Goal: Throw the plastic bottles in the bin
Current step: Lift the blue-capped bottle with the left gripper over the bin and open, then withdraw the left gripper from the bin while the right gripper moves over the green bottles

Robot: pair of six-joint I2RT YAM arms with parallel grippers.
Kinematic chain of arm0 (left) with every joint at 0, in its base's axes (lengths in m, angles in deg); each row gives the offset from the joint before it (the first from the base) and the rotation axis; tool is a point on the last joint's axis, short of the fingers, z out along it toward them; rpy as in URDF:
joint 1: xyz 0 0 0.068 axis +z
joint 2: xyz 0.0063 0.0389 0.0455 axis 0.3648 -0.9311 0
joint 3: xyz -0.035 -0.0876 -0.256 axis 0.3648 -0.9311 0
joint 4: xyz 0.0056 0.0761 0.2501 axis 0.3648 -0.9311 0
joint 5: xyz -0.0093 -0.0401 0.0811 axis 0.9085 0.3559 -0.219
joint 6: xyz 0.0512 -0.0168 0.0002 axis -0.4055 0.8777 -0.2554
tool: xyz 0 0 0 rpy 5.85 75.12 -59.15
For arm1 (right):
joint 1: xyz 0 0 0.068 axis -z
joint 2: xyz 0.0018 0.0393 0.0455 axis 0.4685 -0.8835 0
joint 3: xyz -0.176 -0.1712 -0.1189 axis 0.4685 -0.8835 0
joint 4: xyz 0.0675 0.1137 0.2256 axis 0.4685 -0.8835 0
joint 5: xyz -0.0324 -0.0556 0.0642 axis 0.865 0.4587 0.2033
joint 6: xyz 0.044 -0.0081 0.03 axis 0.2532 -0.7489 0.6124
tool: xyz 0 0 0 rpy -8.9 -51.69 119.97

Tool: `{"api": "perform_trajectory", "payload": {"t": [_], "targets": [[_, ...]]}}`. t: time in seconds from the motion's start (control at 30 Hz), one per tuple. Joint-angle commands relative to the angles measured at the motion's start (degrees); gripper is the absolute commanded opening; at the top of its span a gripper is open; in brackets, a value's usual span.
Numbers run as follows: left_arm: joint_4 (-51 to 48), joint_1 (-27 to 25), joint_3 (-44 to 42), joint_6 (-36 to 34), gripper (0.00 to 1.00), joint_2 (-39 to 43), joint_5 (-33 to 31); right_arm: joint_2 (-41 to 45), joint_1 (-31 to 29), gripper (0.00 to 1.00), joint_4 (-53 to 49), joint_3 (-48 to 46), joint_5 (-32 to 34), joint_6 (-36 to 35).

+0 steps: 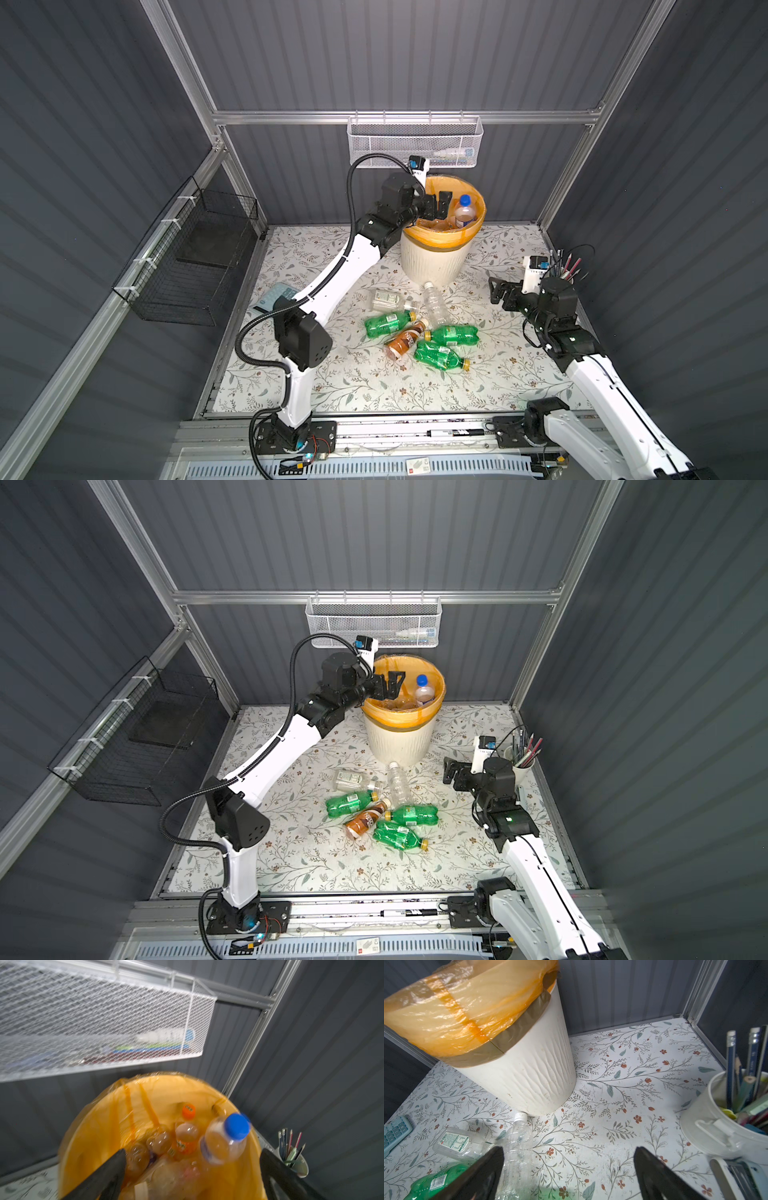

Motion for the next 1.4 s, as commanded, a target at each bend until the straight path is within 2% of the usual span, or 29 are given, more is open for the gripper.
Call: {"api": "perform_trajectory", "payload": {"t": [0.0,0.33,0.47,0.67,0.7,0.83,1.07,1.2,1.37], "targets": [[9.0,1.1,-4.5,-1.1,1.00,8.6,-5.1,0.2,0.3,0.99,-2.0,0.7,0.5,-0.6],[10.6,1.0,-19.0,-3.4,1.00,18.9,-9.8,-0.3,0.2,0.99,-4.5,1.8,-0.1,1.3],[9.6,1.4,-25.6,-3.7,1.00,23.1,-14.6,-1.2,0.2,0.99,-7.1,3.0,-1.1,1.7],[8.1,6.8,-36.7,1.6,1.00,30.5,-13.8,-0.2,0.1,0.99,-9.4,2.9,-0.5,3.7],[8.4,7.5,-40.7,2.2,1.00,32.2,-13.5,0.2,0.0,0.99,-9.4,2.5,-0.9,4.4],[8.9,8.7,-49.6,1.9,1.00,38.0,-14.3,0.8,-1.5,0.99,-10.3,1.3,-1.1,5.8],[6.6,8.7,-62.7,4.0,1.00,44.5,-15.6,-1.7,-10.5,0.99,-13.4,1.8,5.9,4.6],[8.5,8.7,-70.3,5.8,1.00,47.2,-15.7,-4.6,-18.0,0.99,-14.5,2.2,7.9,2.8],[8.1,8.7,-76.2,8.1,1.00,49.8,-18.2,-8.5,-29.4,0.99,-21.9,3.9,12.7,4.2]]}}
